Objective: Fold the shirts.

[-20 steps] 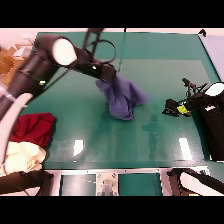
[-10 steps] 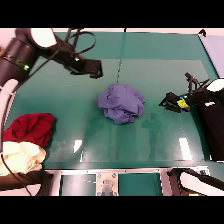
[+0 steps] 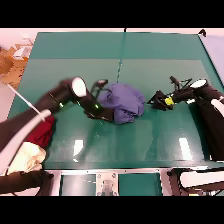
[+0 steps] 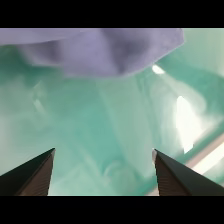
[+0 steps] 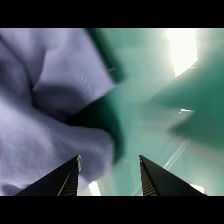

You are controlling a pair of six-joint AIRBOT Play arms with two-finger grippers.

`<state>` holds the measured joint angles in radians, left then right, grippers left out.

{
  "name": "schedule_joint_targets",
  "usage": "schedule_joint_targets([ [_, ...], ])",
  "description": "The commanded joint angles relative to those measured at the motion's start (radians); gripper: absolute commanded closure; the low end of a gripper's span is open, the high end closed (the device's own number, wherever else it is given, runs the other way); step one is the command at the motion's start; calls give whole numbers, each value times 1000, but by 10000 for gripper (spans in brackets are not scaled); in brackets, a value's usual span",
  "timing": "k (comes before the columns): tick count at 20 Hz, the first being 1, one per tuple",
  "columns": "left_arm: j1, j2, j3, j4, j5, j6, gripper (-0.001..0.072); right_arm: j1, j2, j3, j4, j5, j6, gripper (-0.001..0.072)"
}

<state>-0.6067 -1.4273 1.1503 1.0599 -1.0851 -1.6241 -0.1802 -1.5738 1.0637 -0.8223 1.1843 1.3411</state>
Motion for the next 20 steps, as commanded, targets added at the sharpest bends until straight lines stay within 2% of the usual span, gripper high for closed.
schedule_joint_targets([
  [1,-85,-13,-174,-38,385,-40,-3,51,-76,11,72,43,-87,281],
  [5,-82,-99,-188,-154,568,-36,-2,128,-91,11,82,21,-93,283],
  [6,-82,-111,-188,-167,615,-33,-2,138,-91,13,86,4,-93,313],
  [7,-82,-116,-188,-174,666,-34,-1,143,-91,14,95,-4,-93,377],
  [8,-82,-116,-188,-179,705,-34,16,145,-91,16,111,-6,-93,484],
  [9,-82,-116,-188,-179,732,-33,205,145,-91,16,128,-5,-94,597],
  [10,-82,-116,-188,-178,746,-26,495,143,-90,16,143,-4,-97,701],
  [11,-82,-115,-185,-177,743,-11,666,143,-89,22,143,5,-98,701],
  [14,-48,-77,-146,-112,611,92,674,123,-74,92,142,91,-103,703],
  [18,108,143,-81,283,324,5,675,14,63,221,142,126,-61,703],
  [20,183,268,-10,410,189,10,675,-33,167,282,144,126,-59,703],
])
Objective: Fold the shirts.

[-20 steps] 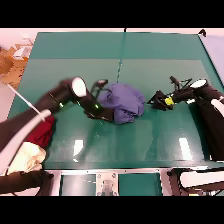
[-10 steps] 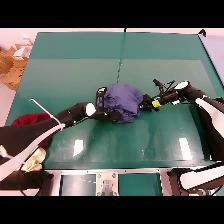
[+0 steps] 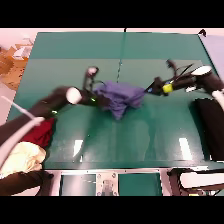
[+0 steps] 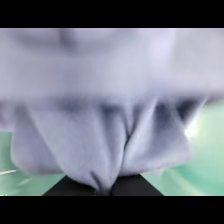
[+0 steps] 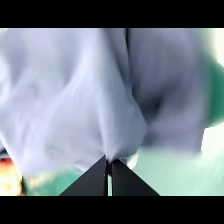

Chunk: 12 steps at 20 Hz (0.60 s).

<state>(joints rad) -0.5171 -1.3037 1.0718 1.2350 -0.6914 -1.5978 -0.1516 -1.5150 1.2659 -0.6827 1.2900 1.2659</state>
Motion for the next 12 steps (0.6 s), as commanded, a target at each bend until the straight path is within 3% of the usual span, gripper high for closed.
schedule_joint_targets([
  [1,121,198,124,263,-260,2,675,-77,164,111,11,20,16,703],
  [4,140,299,325,260,-357,99,674,-89,322,216,28,14,16,703],
  [9,140,317,636,45,-434,239,674,-87,559,325,51,-7,4,703],
  [12,140,299,639,44,-448,246,673,-63,652,269,34,-2,5,702],
])
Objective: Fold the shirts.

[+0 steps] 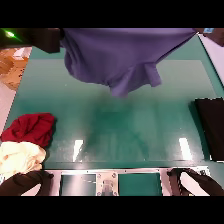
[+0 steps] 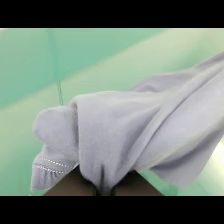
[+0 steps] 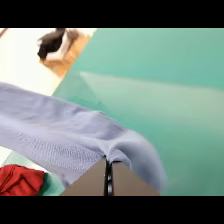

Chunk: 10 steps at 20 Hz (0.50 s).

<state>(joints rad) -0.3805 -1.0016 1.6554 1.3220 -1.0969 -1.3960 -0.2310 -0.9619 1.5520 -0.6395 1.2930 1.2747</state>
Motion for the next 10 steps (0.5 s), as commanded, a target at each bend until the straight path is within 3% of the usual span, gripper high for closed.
schedule_joint_targets([
  [1,3,-24,40,-44,-63,44,673,37,118,-72,-8,-6,-3,702],
  [5,3,-158,-100,-91,-131,73,673,156,127,-400,-45,-68,-4,702],
  [10,6,-422,-294,-137,-74,182,673,328,68,-903,-74,-459,-3,702],
])
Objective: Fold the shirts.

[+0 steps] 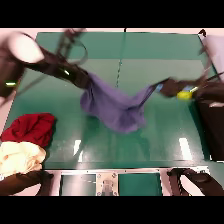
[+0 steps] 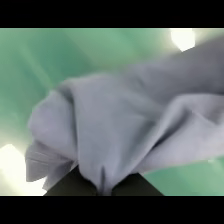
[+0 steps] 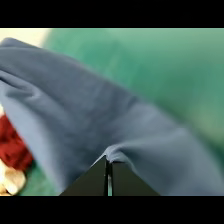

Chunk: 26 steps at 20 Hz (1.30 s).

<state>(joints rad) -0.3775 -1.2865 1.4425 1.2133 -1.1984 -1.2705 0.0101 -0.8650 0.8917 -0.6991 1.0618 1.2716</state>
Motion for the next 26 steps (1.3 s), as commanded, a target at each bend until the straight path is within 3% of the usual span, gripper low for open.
schedule_joint_targets([
  [1,8,-184,-79,-27,46,48,671,114,-63,-296,-14,-289,0,702],
  [2,19,-216,-66,-28,43,27,499,126,-98,-315,-14,-299,0,702],
  [3,39,-230,-48,-27,24,-19,122,126,-128,-316,-15,-284,-1,702],
  [4,64,-228,-33,-28,-19,-73,44,124,-141,-314,-18,-280,-1,702],
  [8,145,-193,-52,-28,-283,-177,46,84,-143,-307,-24,-284,-21,702],
  [10,139,-155,-135,-54,-294,-215,47,44,-143,-307,-24,-284,-24,702],
  [13,64,-90,-329,-163,-73,-223,46,9,-143,-307,-24,-283,-28,701],
  [18,-158,-110,-590,-362,483,-225,47,13,-143,-307,-23,-280,-27,702],
  [21,-214,-171,-604,-387,568,-249,48,13,-143,-307,-23,-280,-27,701],
  [22,-214,-190,-604,-388,546,-248,157,12,-143,-307,-24,-279,-27,701],
  [23,-208,-191,-604,-376,522,-247,359,10,-143,-307,-24,-275,-27,701],
  [24,-193,-186,-593,-351,480,-244,634,9,-143,-307,-24,-273,-28,702],
  [26,-146,-153,-551,-281,377,-237,673,9,-142,-307,-24,-267,-27,700],
])
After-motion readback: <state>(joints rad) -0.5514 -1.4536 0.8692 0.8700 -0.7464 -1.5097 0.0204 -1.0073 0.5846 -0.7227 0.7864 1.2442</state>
